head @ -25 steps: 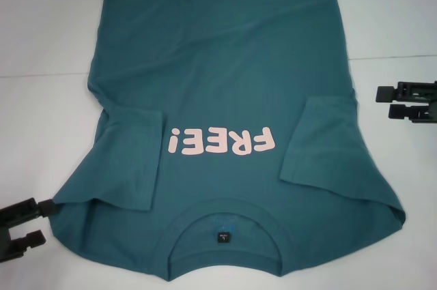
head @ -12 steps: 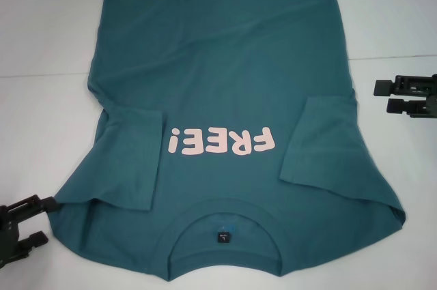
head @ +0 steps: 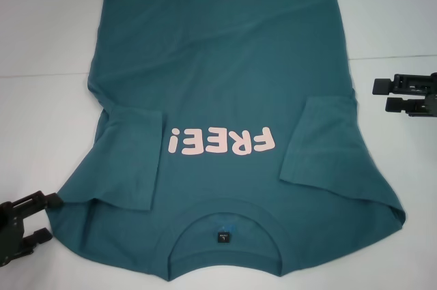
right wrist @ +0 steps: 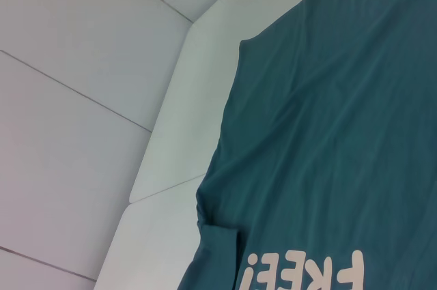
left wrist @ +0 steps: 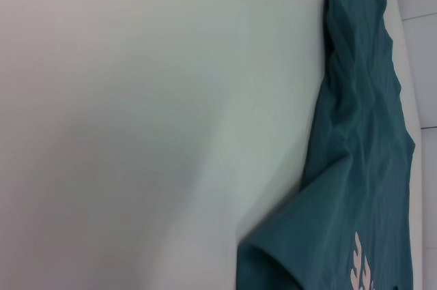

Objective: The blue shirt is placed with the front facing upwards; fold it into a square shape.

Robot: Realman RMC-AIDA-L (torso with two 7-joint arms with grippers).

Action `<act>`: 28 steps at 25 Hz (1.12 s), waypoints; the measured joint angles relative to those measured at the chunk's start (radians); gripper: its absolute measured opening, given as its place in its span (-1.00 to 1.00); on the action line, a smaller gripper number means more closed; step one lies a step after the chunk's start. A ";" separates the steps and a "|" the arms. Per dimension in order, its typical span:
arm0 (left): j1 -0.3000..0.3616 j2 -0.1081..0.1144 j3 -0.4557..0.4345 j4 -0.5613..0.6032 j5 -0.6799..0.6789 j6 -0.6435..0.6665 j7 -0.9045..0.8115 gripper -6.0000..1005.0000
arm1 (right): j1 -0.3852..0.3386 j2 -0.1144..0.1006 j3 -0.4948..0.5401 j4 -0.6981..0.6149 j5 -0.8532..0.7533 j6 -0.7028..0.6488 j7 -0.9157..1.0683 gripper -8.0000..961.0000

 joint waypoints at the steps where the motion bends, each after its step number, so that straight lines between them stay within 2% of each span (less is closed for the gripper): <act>1: 0.000 0.000 0.000 0.000 0.000 -0.002 0.000 0.64 | 0.000 0.000 0.000 0.000 0.000 0.000 0.000 0.70; 19: -0.013 -0.002 0.008 -0.014 0.000 0.001 -0.003 0.64 | -0.008 -0.005 0.015 0.000 0.002 -0.008 0.000 0.70; 28: -0.034 -0.014 0.008 -0.016 -0.014 0.053 0.007 0.64 | -0.008 -0.006 0.015 0.000 0.003 -0.006 0.000 0.70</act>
